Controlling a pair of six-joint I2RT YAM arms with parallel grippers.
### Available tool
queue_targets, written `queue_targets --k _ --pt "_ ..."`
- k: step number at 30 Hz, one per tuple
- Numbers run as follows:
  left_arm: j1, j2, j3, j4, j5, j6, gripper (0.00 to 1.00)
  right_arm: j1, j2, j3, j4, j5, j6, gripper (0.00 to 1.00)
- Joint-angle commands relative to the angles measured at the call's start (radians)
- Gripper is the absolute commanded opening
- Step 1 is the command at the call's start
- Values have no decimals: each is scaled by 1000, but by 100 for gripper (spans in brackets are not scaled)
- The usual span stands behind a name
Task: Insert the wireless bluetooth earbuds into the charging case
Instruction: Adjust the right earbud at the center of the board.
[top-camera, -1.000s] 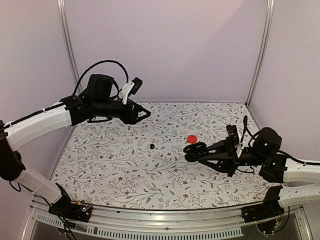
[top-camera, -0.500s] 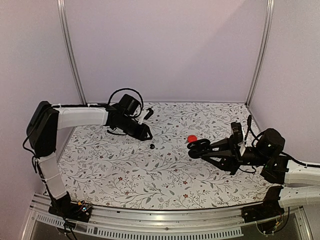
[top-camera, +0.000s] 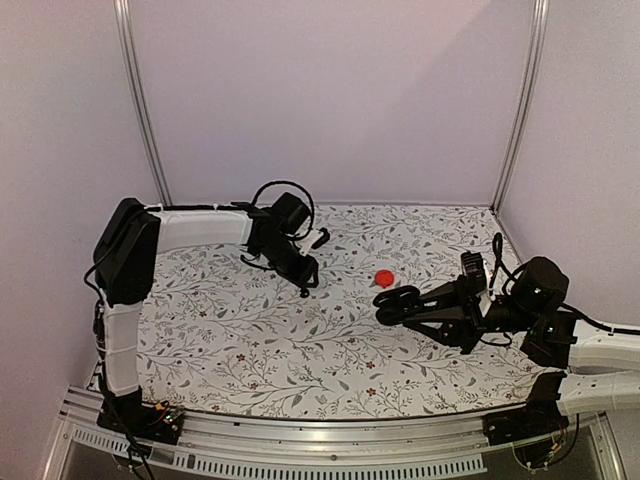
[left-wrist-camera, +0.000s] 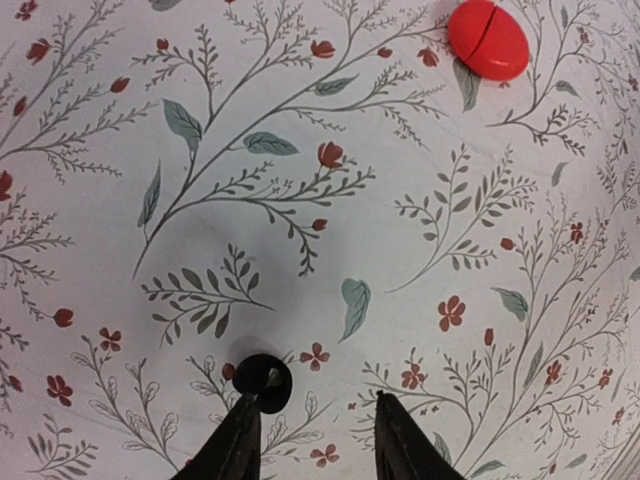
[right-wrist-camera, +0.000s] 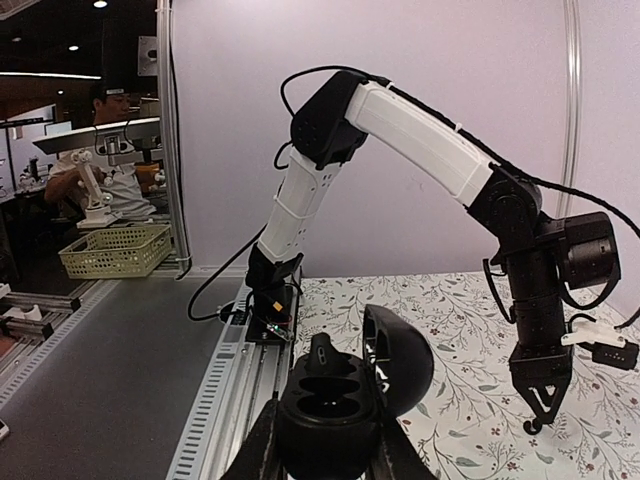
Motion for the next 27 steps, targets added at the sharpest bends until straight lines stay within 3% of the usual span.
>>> queue_targets --k 1,7,12,19,27 --pt "17 83 163 -142 -40 135 41 -4 -1 5 -2 -36 -23 0" --pt "34 203 369 -255 -1 210 45 -4 -1 0 -4 -30 -20 0" --pt "50 279 459 -302 -14 211 42 -4 6 4 -5 -30 -21 0" --pt "64 292 427 -293 23 200 39 -4 7 2 -8 -30 -21 0" --pt "72 236 284 -187 150 165 37 -4 11 5 -8 -28 -24 0"
